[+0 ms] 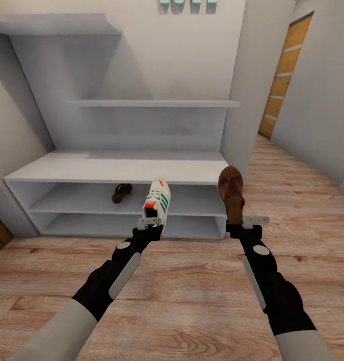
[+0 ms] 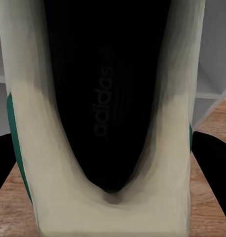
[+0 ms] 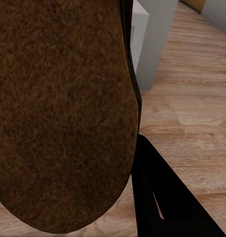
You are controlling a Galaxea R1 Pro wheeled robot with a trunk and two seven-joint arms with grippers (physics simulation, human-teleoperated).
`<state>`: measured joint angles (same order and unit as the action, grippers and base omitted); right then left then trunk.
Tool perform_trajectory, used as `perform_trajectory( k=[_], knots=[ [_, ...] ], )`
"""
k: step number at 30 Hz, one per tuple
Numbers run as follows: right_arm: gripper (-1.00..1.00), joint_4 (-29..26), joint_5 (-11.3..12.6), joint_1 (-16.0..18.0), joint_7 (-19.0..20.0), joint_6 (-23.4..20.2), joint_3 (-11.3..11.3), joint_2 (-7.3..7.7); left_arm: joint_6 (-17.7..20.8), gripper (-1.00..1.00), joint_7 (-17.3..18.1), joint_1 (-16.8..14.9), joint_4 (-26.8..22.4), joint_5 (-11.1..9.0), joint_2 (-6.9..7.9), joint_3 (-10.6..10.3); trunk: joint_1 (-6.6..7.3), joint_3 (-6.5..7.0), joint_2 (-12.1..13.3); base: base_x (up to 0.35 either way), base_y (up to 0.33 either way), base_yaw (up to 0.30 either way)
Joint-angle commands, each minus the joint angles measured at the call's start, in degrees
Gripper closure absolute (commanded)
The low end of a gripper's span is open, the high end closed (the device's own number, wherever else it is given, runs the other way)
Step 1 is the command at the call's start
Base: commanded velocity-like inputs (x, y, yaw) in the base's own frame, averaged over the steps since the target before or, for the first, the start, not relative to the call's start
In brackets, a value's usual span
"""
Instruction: Pick up the two gym shoes and the two sandals from the corridor floor and place them onto the hallstand (shoe rack) in the corridor, making sure they are on the rack and not on the floor. Arrange them so the two gym shoes are next to each other and the two sandals are next to each other.
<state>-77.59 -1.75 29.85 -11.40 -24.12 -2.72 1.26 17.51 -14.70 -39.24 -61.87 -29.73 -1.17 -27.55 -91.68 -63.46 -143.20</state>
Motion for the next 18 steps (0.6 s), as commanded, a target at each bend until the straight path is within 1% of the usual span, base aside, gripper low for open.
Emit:
perform_trajectory(
  k=[1, 6, 8, 10, 12, 13, 14, 15, 16, 17, 18],
  knots=[
    [1.0, -0.1, 0.0, 0.0, -0.5, -0.4, -0.2, 0.06, 0.1, 1.0, -0.6, 0.0, -0.1, -0.6, 0.03, -0.1, 0.01, -0.05, 0.0, 0.0, 0.0, 0.0],
    [1.0, -0.3, 0.3, 0.0, -0.5, -0.4, -0.1, 0.0, 0.2, 1.0, -0.6, 0.0, 0.0, -0.7, -0.03, -0.1, 0.01, -0.05, 0.0, 0.0, 0.0, 0.0],
    [1.0, -0.3, 0.4, 0.0, -0.6, -0.3, -0.1, -0.01, 0.2, 1.0, -0.6, 0.0, 0.0, -0.8, -0.38, 0.0, 0.01, -0.05, 0.0, 0.0, 0.0, 0.0],
    [1.0, -0.4, 0.5, 0.0, -0.7, -0.3, 0.0, -0.01, 0.2, 1.0, -0.6, 0.0, 0.0, -1.2, -0.57, 0.2, 0.01, -0.05, 0.0, 0.0, 0.0, 0.0],
    [1.0, -0.4, 0.6, 0.0, -0.7, -0.3, 0.6, 0.03, 0.3, 1.0, -0.6, 0.0, 0.1, -2.6, -0.67, 0.3, 0.01, -0.05, 0.0, 0.0, 0.0, 0.0],
    [1.0, -0.4, 1.1, 0.0, -0.7, -0.4, 1.6, 0.09, 0.9, 1.0, -0.6, 0.0, 0.1, -3.1, -0.64, 0.4, 0.01, -0.05, 0.0, 0.0, 0.0, 0.0],
    [1.0, -0.4, 2.0, 0.0, -0.6, -0.4, 3.6, 0.16, 2.1, 1.0, -0.6, 0.0, 0.0, -3.4, -0.62, 0.4, 0.01, -0.05, 0.0, 0.0, 0.0, 0.0],
    [1.0, -0.4, 3.3, 0.0, -0.6, -0.5, 6.6, 0.25, 3.8, 1.0, -0.6, 0.0, 0.1, -3.6, -0.58, 0.5, 0.01, -0.05, 0.0, 0.0, 0.0, 0.0],
    [1.0, -0.4, 4.2, 0.0, -0.6, -0.6, 8.4, 0.28, 4.6, 1.0, -0.6, 0.0, 0.1, -3.7, -0.56, 0.5, 0.01, -0.05, 0.0, 0.0, 0.0, 0.0],
    [1.0, -0.4, 6.0, 0.0, -0.6, -0.9, 12.7, 0.36, 6.0, 1.0, -0.6, 0.0, 0.1, -3.8, -0.51, 0.5, 0.01, -0.05, 0.0, 0.0, 0.0, 0.0],
    [1.0, -0.5, 7.7, 0.0, -0.5, -1.5, 17.4, 0.41, 6.9, 1.0, -0.6, 0.0, 0.1, -3.9, -0.44, 0.5, 0.01, -0.05, 0.0, 0.0, 0.0, 0.0]
  ],
)
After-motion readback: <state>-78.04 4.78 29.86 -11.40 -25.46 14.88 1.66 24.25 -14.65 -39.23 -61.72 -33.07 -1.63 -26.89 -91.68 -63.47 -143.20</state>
